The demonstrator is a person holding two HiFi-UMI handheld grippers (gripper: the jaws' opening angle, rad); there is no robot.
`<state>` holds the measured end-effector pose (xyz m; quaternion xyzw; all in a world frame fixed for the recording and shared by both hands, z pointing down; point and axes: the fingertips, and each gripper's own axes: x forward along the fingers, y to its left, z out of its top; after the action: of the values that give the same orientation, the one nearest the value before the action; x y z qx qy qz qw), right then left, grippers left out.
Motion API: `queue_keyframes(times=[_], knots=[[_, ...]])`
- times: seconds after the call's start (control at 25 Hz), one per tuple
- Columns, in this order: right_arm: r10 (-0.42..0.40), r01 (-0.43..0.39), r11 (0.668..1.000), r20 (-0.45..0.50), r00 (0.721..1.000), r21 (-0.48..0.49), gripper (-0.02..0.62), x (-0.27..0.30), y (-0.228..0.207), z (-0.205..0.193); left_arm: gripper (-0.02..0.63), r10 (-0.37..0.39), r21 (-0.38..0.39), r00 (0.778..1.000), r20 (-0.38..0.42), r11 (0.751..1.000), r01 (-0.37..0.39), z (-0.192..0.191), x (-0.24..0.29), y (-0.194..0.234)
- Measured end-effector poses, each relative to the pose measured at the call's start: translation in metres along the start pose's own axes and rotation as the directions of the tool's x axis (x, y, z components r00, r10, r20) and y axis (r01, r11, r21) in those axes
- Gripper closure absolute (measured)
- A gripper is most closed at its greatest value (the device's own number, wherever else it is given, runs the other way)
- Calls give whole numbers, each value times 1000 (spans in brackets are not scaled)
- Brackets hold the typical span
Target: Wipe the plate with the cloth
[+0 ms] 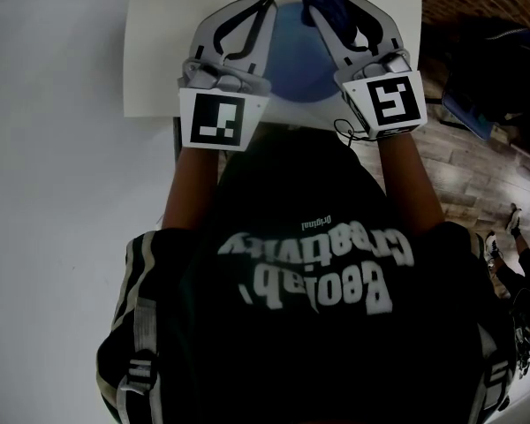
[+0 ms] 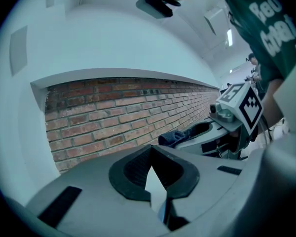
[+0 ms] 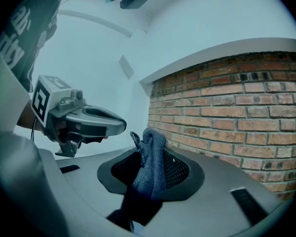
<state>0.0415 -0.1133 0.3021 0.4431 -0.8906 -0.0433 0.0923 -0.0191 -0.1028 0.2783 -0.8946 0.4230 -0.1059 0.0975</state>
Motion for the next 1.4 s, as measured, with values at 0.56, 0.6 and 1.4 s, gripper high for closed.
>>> queue_keyframes(times=[0.56,0.6,1.4], knots=[[-3,3,1000,-25,1000,12,488,2,-1,-4,603,5,-3,1000,-15,1000,-5,-1,-4,0],[-3,3,1000,-29,1000,13,489,3,-1,-5,603,5,-2,1000,-17,1000,-5,-1,-4,0],[-24,43,996,-231,973,79,489,27,-9,-71,603,-20,-14,999,-44,1000,19,-14,-6,12]])
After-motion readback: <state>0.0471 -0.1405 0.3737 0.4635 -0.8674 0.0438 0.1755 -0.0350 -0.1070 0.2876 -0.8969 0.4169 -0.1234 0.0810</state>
